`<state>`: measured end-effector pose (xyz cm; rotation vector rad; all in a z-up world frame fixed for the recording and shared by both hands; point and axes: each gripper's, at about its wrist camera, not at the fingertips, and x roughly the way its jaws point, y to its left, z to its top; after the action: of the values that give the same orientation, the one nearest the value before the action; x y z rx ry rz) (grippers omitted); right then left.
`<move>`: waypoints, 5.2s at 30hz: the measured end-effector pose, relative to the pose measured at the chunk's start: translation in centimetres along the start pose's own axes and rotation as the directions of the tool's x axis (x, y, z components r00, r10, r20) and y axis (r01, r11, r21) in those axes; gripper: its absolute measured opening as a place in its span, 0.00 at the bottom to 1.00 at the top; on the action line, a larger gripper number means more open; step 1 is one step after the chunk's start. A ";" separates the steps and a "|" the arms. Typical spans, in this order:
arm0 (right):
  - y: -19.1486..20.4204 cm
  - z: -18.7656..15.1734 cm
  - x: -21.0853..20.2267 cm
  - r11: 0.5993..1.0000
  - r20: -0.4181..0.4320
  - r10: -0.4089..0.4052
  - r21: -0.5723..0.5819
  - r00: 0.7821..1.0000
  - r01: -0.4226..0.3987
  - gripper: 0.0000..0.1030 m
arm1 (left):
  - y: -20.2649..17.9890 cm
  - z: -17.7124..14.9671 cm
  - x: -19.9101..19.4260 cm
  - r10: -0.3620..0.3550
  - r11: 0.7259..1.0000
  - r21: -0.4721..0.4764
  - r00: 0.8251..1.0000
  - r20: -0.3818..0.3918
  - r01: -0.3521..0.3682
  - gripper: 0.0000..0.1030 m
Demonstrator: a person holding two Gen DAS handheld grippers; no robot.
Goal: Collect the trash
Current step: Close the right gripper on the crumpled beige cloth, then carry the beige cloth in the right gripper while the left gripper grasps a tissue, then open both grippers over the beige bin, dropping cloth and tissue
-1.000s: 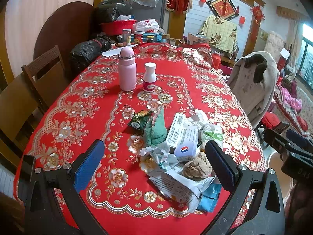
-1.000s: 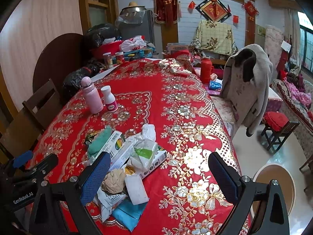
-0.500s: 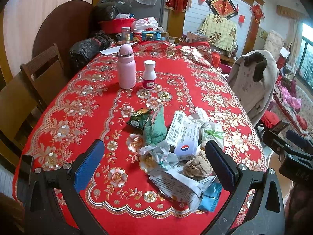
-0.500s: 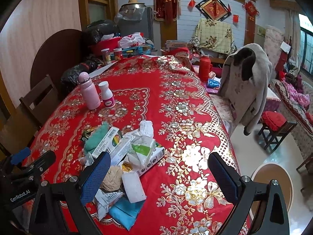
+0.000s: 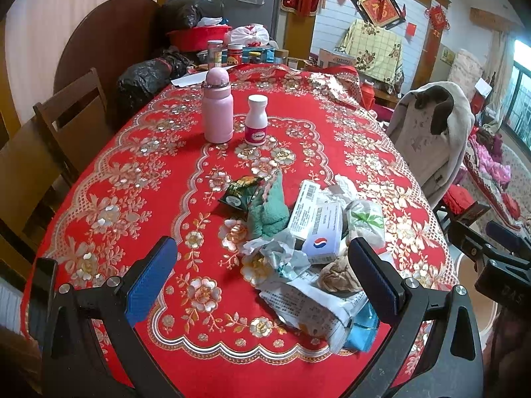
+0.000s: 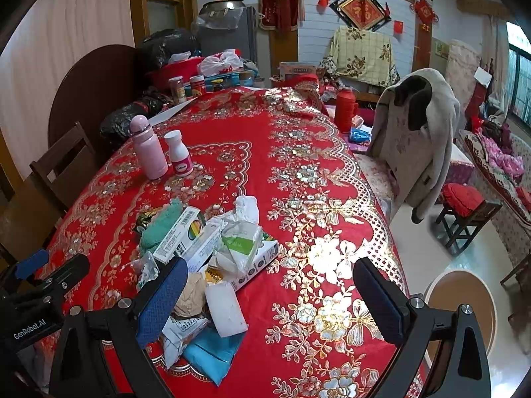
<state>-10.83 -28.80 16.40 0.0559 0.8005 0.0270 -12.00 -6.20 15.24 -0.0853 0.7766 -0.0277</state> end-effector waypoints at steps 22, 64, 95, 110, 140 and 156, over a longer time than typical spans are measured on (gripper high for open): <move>1.7 -2.5 3.8 0.985 -0.188 0.161 -0.027 0.969 -0.169 0.88 | 3.0 -0.5 4.6 -0.064 0.997 0.041 0.987 -0.148 0.071 0.95; 3.9 -2.0 7.7 0.952 -0.248 0.304 0.113 0.920 -0.284 0.19 | 0.9 0.0 14.8 -0.240 0.942 0.122 0.882 -0.405 0.312 0.33; -9.7 -2.7 2.1 0.951 -0.153 0.293 0.154 0.944 -0.270 0.19 | -10.2 2.9 5.3 -0.402 0.894 0.069 0.862 -0.310 0.442 0.11; -29.3 -9.2 -2.2 0.900 -0.164 0.087 0.436 0.983 -0.007 0.19 | -30.6 -2.1 6.1 -0.492 0.760 0.184 0.736 -0.464 0.624 0.11; -37.9 -13.6 -3.3 0.829 -0.240 -0.014 0.540 0.971 0.146 0.53 | -40.0 -6.6 10.2 -0.595 0.674 0.044 0.577 -0.559 0.737 0.43; -32.2 -10.3 -1.5 0.889 -0.218 0.028 0.451 0.976 0.075 0.56 | -32.7 -4.2 8.2 -0.450 0.819 0.171 0.798 -0.401 0.547 0.43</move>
<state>-19.18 -60.61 8.37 0.4997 1.0161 -0.1841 -8.89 -39.50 9.40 -0.0163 1.0770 -0.6826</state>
